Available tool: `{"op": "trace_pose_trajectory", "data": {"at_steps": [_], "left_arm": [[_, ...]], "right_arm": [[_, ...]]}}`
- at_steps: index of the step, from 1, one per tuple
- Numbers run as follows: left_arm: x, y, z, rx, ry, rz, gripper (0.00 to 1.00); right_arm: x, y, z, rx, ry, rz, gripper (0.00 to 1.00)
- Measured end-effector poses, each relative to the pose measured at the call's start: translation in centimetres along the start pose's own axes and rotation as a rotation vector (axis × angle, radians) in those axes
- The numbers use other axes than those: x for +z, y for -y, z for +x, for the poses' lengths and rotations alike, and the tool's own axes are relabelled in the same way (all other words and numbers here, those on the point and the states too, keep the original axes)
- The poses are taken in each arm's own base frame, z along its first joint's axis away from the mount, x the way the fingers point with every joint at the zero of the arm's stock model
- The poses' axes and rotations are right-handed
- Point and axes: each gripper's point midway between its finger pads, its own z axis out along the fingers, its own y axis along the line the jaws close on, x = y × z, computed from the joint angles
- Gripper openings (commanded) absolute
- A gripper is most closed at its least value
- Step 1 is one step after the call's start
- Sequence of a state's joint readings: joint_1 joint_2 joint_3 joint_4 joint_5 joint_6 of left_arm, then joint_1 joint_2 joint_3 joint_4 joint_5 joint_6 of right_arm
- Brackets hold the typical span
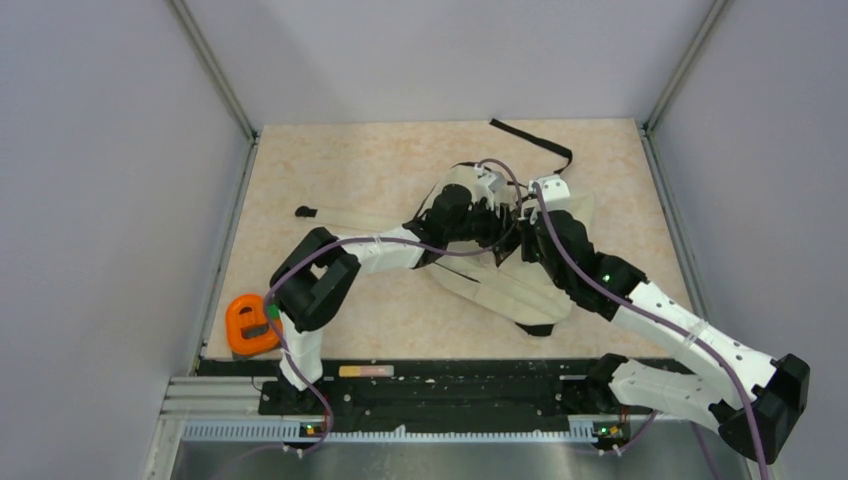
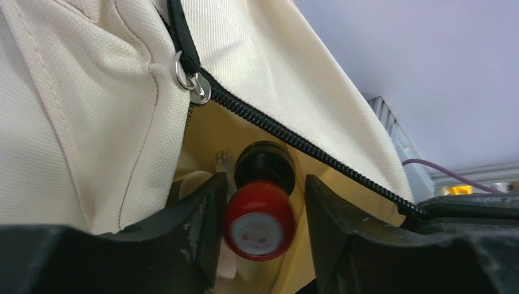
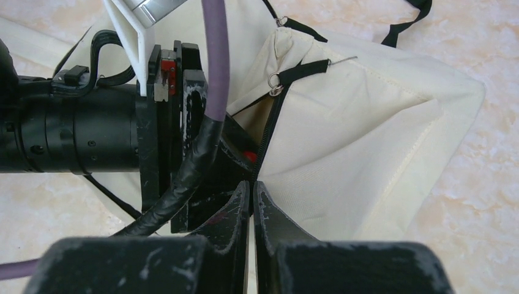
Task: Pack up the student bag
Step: Place the stationery in the student bag.
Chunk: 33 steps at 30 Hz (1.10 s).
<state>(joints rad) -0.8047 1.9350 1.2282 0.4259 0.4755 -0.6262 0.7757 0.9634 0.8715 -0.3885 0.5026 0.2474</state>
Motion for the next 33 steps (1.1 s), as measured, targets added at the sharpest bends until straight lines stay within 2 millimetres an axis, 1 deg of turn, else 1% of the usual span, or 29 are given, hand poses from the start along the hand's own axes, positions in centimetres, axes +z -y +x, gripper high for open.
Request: {"op": "trace_pose_trajectory", "data": {"at_steps": [2, 4, 11, 14, 17, 19, 22, 24, 26, 27, 28, 30, 31, 33], "left_arm": [[0.0, -0.2, -0.1, 0.02, 0.004, -0.007, 0.73], [0.0, -0.4, -0.2, 0.035, 0.009, -0.017, 0.77], [-0.7, -0.6, -0.9, 0.1, 0.02, -0.063, 0.8], [-1.9, -0.8, -1.1, 0.135, 0.029, -0.111, 0.81], [-4.3, -0.7, -1.5, 0.175, 0.044, -0.177, 0.82], [-6.1, -0.4, -2.3, 0.199, 0.067, -0.218, 0.84], [-9.4, 0.3, -3.8, 0.225, 0.111, -0.297, 0.89], [-12.1, 0.5, -5.0, 0.235, 0.15, -0.379, 0.94], [-14.7, 0.3, -5.9, 0.23, 0.175, -0.456, 0.94], [-16.2, -0.1, -6.2, 0.218, 0.182, -0.495, 0.94], [-17.6, -0.8, -6.4, 0.197, 0.188, -0.535, 0.94], [-21.8, -3.8, -7.0, 0.126, 0.212, -0.659, 0.96], [-23.8, -5.6, -7.0, 0.09, 0.225, -0.728, 0.97], [-28.8, -10.0, -5.7, -0.008, 0.241, -0.896, 0.98]], "right_arm": [[0.0, 0.0, 0.0, 0.0, -0.001, 0.0, 0.0], [0.0, 0.0, 0.1, -0.001, -0.002, 0.001, 0.0], [0.0, 0.0, 0.1, -0.001, -0.002, 0.001, 0.0], [0.0, 0.0, 0.0, -0.001, -0.002, 0.001, 0.0], [0.0, 0.1, 0.0, -0.002, -0.001, 0.005, 0.0], [0.0, 0.1, 0.0, -0.001, 0.0, 0.008, 0.0], [0.0, 0.2, 0.0, -0.002, 0.001, 0.011, 0.0], [0.0, 0.2, 0.0, -0.002, 0.002, 0.012, 0.0], [0.0, 0.2, 0.0, -0.002, 0.002, 0.012, 0.0], [0.0, 0.2, 0.0, -0.002, 0.002, 0.012, 0.0], [0.0, 0.2, 0.0, -0.002, 0.003, 0.012, 0.0], [0.0, 0.2, -0.1, -0.002, 0.005, 0.011, 0.0], [0.0, 0.2, -0.1, -0.002, 0.006, 0.01, 0.0], [0.0, 0.2, -0.2, -0.005, 0.01, 0.009, 0.0]]}}
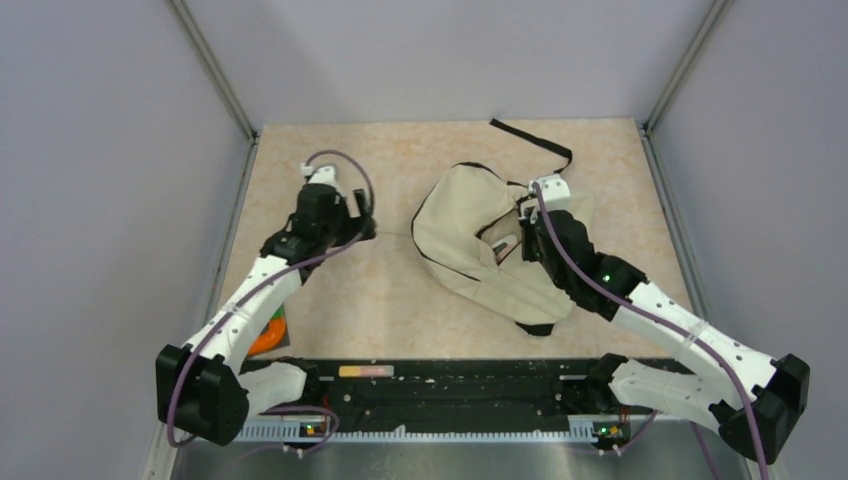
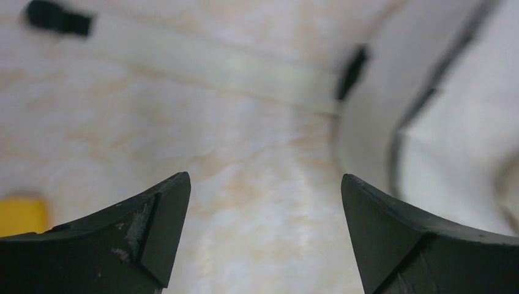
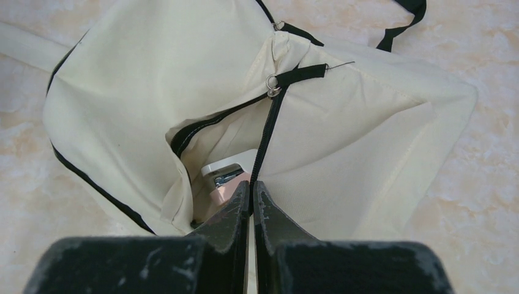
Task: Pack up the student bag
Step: Place the stationery in the student bag, then pick up the stationery from the center of the board.
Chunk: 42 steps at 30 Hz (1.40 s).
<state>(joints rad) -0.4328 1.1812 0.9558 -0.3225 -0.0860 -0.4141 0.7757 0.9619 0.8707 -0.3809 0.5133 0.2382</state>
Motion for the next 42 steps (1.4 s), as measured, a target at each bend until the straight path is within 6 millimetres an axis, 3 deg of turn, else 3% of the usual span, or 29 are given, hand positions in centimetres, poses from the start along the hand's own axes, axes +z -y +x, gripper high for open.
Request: {"op": "trace_pose_trajectory", "data": {"at_steps": [3, 5, 6, 9, 16, 21, 26, 31, 42], "left_arm": [[-0.8, -10.0, 2.8, -0.114, -0.068, -0.268, 0.98], [-1.8, -15.2, 4.9, -0.196, -0.123, -0.418, 0.98], [-2.4, -17.2, 5.8, -0.238, -0.15, -0.477, 0.98], [-3.0, -20.1, 7.0, -0.289, -0.188, -0.581, 0.98], [-2.8, -24.4, 9.2, -0.301, -0.285, -0.777, 0.98], [-3.2, -26.3, 8.6, -0.3, -0.282, -0.87, 0.98], [-2.3, -27.6, 8.1, -0.317, -0.298, -0.896, 0.96], [-1.5, -27.9, 10.0, -0.354, -0.367, -0.873, 0.92], [-0.6, -27.6, 11.6, -0.381, -0.429, -0.842, 0.79]], "right_arm": [[0.1, -0.1, -0.1, -0.002, 0.009, -0.003, 0.0], [0.2, -0.1, 0.0, -0.004, 0.013, -0.007, 0.0], [0.2, -0.2, -0.1, -0.006, 0.015, -0.009, 0.0], [0.3, -0.3, -0.1, -0.007, 0.025, -0.017, 0.0], [0.3, -0.7, -0.2, -0.011, 0.039, -0.041, 0.0], [0.1, -0.8, -0.2, -0.007, 0.045, -0.053, 0.0], [0.1, -0.9, -0.2, -0.003, 0.052, -0.061, 0.0], [0.0, -0.8, -0.3, 0.002, 0.061, -0.064, 0.0], [-0.4, -0.7, -0.1, 0.008, 0.069, -0.072, 0.0]]}}
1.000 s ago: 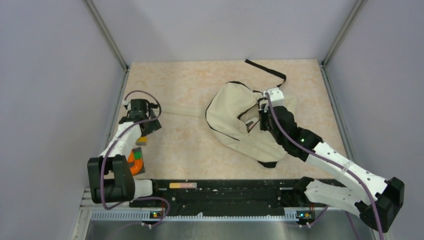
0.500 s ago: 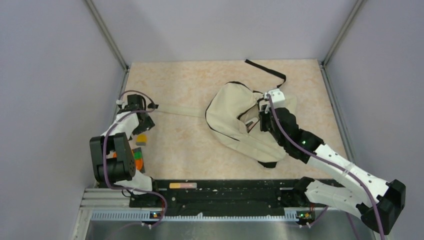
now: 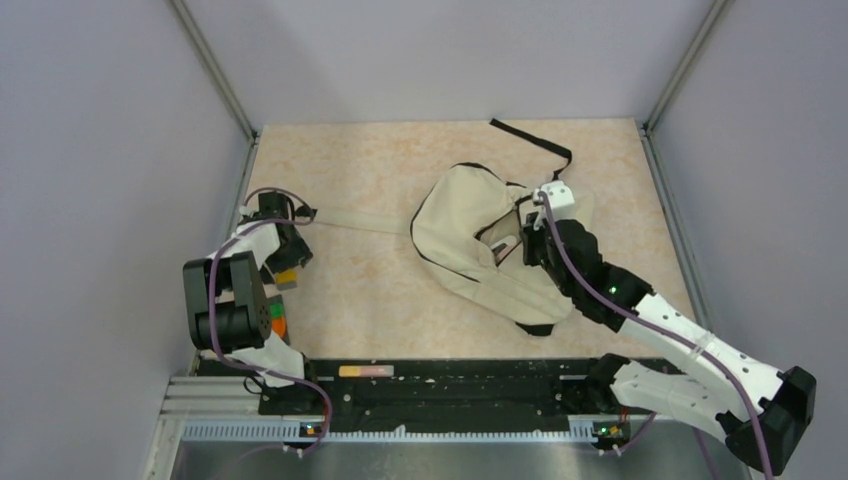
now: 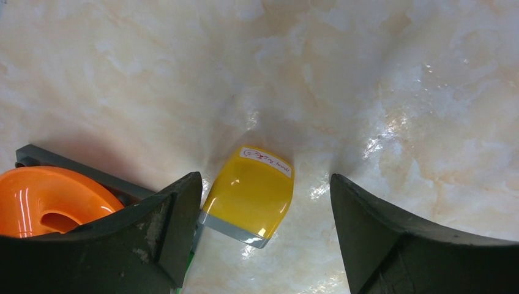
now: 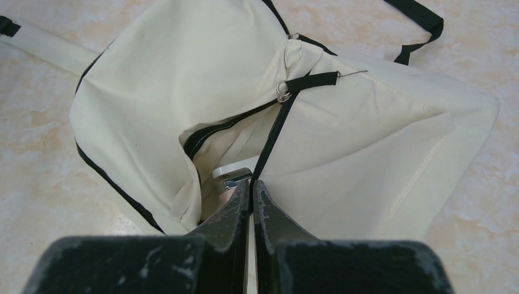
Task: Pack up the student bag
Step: Pick up the stationery from the center of the board, then place the stationery in the student bag.
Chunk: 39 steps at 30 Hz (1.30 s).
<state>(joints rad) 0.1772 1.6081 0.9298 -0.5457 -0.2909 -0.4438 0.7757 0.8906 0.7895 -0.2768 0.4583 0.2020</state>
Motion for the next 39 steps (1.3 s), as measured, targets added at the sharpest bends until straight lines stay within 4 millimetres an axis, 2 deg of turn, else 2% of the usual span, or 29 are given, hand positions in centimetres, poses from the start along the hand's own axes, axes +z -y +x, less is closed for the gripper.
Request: {"op": "trace_pose_trajectory", "data": {"at_steps": [11, 15, 18, 21, 26, 29, 37, 39], "left_arm": [[0.2, 0.1, 0.1, -0.001, -0.003, 0.005, 0.31], [-0.3, 0.5, 0.4, 0.023, 0.005, 0.019, 0.28], [-2.3, 2.1, 1.2, 0.116, 0.047, 0.036, 0.27], [-6.7, 6.7, 2.1, 0.229, 0.146, 0.177, 0.26], [-14.8, 14.2, 4.8, 0.289, 0.252, 0.523, 0.24], [-19.0, 19.0, 7.6, 0.35, 0.261, 0.703, 0.24], [-31.6, 34.4, 15.6, 0.508, 0.195, 1.216, 0.24], [-33.7, 37.0, 17.4, 0.536, 0.171, 1.314, 0.24]], "right_arm": [[-0.3, 0.1, 0.0, 0.007, 0.008, -0.002, 0.0], [-0.4, 0.2, 0.0, 0.012, 0.009, -0.003, 0.0], [-0.5, 0.2, 0.1, 0.012, 0.006, -0.002, 0.0], [-0.6, 0.3, 0.3, 0.006, -0.005, -0.001, 0.0], [-0.7, 0.3, 0.4, 0.001, -0.014, -0.002, 0.0], [-0.9, 0.4, 0.4, -0.004, -0.024, 0.001, 0.0], [-1.1, 0.6, -0.3, -0.017, -0.038, 0.013, 0.0], [-1.2, 0.6, -0.4, -0.017, -0.039, 0.014, 0.0]]}}
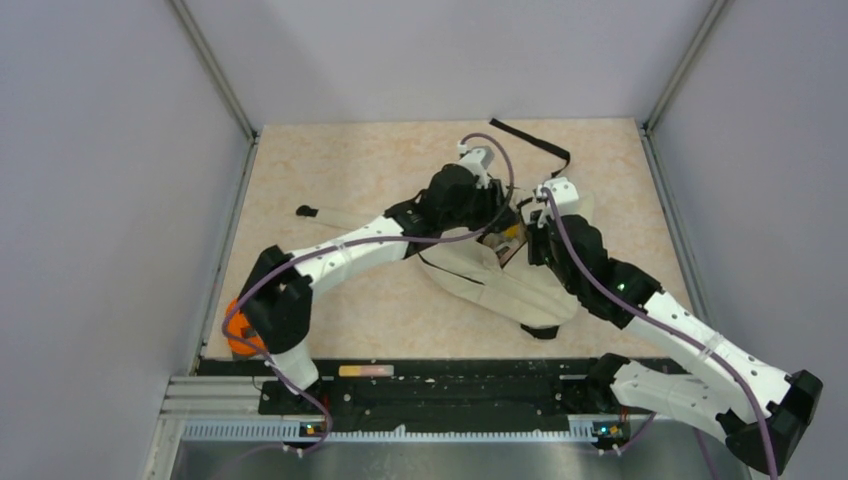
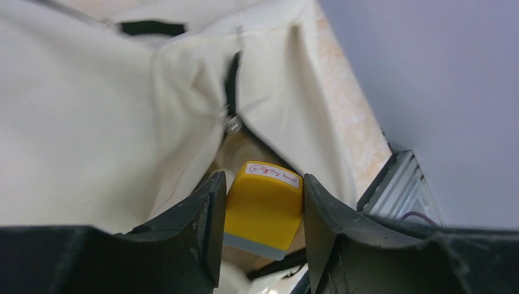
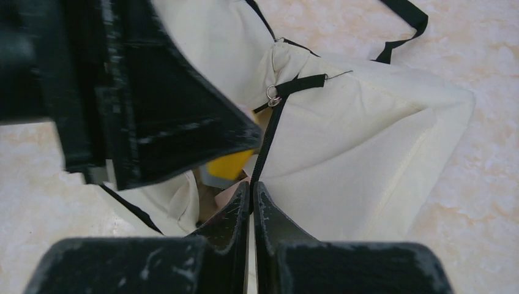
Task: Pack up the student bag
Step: Place the stationery in the student bag.
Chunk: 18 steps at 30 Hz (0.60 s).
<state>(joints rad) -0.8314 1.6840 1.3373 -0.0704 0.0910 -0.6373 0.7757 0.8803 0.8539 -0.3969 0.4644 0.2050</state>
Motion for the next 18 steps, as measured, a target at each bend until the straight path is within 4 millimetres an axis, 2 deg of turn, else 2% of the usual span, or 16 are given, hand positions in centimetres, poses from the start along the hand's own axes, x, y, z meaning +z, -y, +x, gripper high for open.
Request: {"op": "trace_pose_trajectory", "data": {"at_steps": [2, 4, 8, 12, 18], "left_arm": [[1.9, 2.0, 0.0, 0.011, -0.005, 0.066, 0.24], [3.4, 2.9, 0.1, 0.016, -0.006, 0.1, 0.24], [4.9, 2.5, 1.0, -0.01, -0.028, 0.113, 0.24], [5.1, 2.4, 1.2, -0.032, -0.02, 0.121, 0.26], [5.5, 0.4, 4.7, -0.057, -0.066, 0.065, 0.3]], "right_arm": [[-0.2, 0.1, -0.2, -0.001, -0.002, 0.002, 0.0], [-0.2, 0.2, -0.3, -0.002, -0.003, 0.007, 0.0], [-0.3, 0.5, 0.0, -0.009, -0.016, 0.018, 0.0], [-0.4, 0.4, -0.2, -0.003, -0.011, 0.016, 0.0], [-0.8, -0.1, -3.4, 0.05, 0.083, -0.006, 0.0]]}}
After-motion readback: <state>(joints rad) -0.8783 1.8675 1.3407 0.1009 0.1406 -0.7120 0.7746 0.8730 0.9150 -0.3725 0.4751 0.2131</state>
